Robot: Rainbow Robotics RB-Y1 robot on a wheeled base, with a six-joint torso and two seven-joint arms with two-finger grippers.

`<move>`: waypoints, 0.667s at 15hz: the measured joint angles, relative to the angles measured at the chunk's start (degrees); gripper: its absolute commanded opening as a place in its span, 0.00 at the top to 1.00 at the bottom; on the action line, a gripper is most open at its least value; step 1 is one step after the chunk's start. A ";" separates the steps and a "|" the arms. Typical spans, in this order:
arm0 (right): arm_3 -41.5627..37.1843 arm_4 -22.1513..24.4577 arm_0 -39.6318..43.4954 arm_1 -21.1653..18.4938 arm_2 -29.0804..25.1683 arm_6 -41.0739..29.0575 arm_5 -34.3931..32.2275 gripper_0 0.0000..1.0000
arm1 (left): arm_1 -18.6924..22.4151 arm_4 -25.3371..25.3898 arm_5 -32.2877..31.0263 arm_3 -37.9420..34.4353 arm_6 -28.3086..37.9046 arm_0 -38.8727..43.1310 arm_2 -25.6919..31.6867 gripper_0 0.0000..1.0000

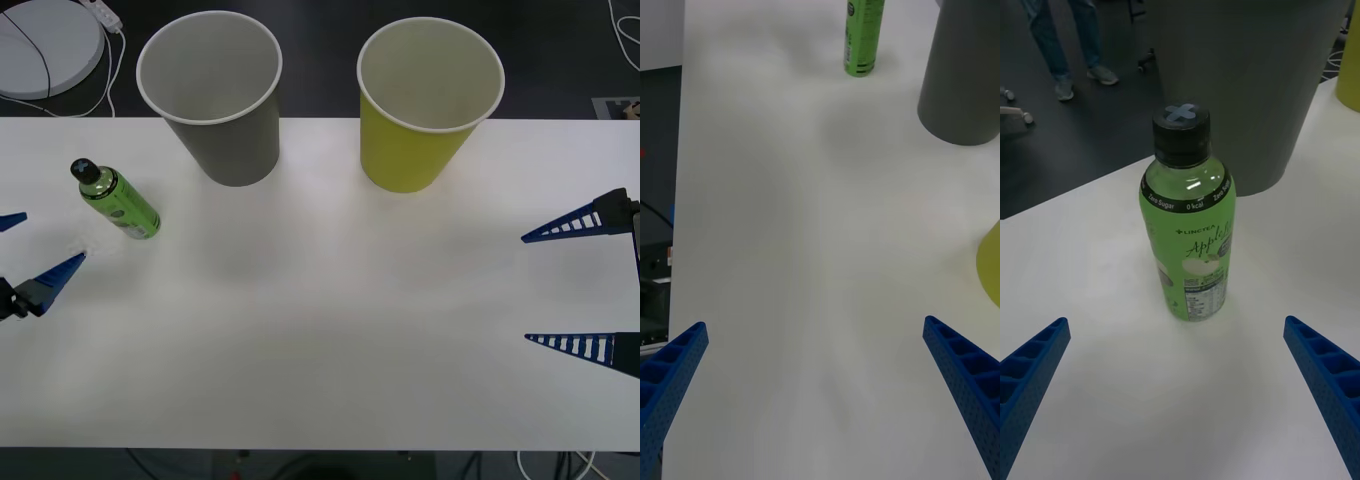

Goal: Put the can into the green bin and the plastic bottle into the gray bin

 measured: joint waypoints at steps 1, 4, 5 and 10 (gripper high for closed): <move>0.00 0.00 0.00 0.00 0.00 0.00 0.00 0.00 | -0.03 -0.06 1.24 0.02 0.08 -0.70 -0.81 0.00; 0.00 0.00 0.00 0.00 0.00 0.00 0.00 0.00 | -0.04 -0.08 5.10 0.03 0.48 -2.84 -3.47 0.00; 0.00 0.00 0.00 0.00 0.00 0.00 0.00 0.00 | -0.02 -0.08 6.27 0.04 0.73 -3.56 -4.31 0.00; 0.00 0.00 0.00 0.00 0.00 0.00 0.00 0.00 | -0.04 -0.25 9.60 0.05 1.64 -6.56 -7.42 0.00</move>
